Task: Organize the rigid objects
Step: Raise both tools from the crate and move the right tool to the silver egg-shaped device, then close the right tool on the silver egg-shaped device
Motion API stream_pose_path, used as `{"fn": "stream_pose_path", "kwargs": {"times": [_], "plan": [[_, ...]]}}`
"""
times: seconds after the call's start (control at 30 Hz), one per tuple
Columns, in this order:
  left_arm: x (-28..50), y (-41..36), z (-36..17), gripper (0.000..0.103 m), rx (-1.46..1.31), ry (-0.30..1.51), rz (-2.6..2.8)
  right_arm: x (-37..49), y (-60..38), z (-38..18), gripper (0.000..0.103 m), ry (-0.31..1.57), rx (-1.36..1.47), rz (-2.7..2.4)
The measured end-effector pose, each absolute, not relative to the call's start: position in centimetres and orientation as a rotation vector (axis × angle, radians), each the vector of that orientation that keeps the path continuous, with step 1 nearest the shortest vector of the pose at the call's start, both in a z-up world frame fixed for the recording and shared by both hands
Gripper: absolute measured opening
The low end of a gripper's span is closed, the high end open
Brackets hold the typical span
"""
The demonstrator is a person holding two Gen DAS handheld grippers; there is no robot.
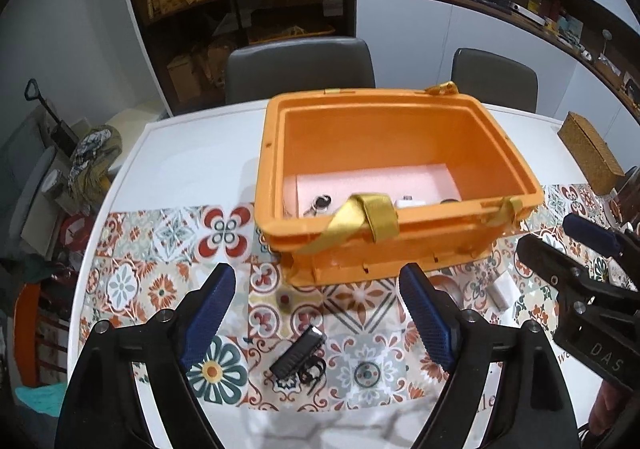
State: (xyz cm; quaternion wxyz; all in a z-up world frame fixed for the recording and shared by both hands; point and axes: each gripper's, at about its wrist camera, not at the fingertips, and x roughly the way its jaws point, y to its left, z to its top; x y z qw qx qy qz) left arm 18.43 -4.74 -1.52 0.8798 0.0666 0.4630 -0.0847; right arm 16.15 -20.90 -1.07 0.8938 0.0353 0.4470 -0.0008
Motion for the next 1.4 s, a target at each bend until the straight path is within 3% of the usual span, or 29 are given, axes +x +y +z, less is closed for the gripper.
{"fn": "stream_pose_path", "kwargs": {"times": [0.13, 1.4], "plan": [[17.8, -4.7, -2.5, 0.086, 0.135, 0.973, -0.171, 15.3, -20.9, -2.2, 0.073, 0.93, 0.096, 0.021], [17.7, -4.5, -12.2, 0.09, 0.134, 1.099, -0.068, 16.4, -20.9, -14.7, 0.073, 1.079, 0.105, 0.066]]}}
